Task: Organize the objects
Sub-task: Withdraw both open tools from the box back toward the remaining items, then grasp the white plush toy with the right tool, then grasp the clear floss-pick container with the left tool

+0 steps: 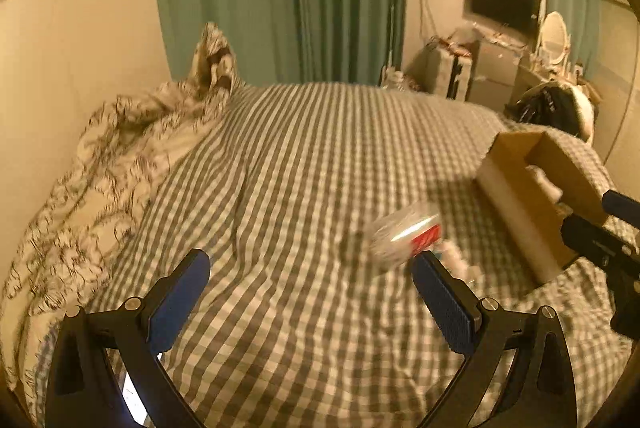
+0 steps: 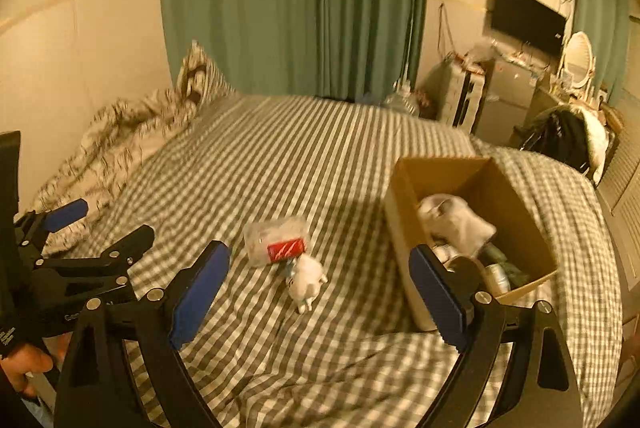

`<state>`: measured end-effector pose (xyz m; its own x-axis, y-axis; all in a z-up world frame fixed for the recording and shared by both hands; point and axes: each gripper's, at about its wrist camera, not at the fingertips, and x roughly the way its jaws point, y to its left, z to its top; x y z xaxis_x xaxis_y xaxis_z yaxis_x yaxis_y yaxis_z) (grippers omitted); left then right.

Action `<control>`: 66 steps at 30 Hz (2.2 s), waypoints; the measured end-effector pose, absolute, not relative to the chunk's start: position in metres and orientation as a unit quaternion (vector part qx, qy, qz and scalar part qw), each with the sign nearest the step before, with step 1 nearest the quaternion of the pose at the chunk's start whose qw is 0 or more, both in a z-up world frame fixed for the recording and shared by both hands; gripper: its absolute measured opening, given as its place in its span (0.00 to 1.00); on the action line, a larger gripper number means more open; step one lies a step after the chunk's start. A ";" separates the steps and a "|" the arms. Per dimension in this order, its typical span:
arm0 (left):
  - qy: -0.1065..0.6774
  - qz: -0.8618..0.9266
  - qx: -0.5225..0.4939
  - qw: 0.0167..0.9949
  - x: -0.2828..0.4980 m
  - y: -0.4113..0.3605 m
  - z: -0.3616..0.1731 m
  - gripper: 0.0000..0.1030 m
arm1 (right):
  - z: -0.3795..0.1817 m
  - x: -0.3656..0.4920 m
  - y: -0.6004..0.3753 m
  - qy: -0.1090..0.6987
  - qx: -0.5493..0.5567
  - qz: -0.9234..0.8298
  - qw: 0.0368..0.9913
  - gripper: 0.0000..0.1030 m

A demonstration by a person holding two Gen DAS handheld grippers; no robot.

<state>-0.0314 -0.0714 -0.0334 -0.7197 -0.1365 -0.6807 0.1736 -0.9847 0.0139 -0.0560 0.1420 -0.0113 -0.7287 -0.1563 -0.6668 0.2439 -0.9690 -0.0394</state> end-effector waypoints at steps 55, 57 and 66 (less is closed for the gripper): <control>-0.167 -0.864 0.444 -0.169 -0.190 0.017 -0.173 1.00 | -0.160 -0.180 0.166 0.016 0.525 -0.848 0.065 0.42; -0.168 -0.860 0.446 -0.182 -0.188 0.022 -0.176 0.90 | -0.159 -0.180 0.168 0.014 0.525 -0.849 0.065 0.42; -0.136 -0.846 0.490 -0.158 -0.154 0.012 -0.164 0.67 | -0.154 -0.172 0.172 0.014 0.516 -0.854 0.060 0.42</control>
<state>-0.1541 0.0124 -0.1641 -0.4689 0.1344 -0.8730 -0.4004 -0.9133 0.0744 -0.1717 0.1725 -0.1536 -0.4603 -0.0883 -0.8834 0.1168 -0.9924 0.0383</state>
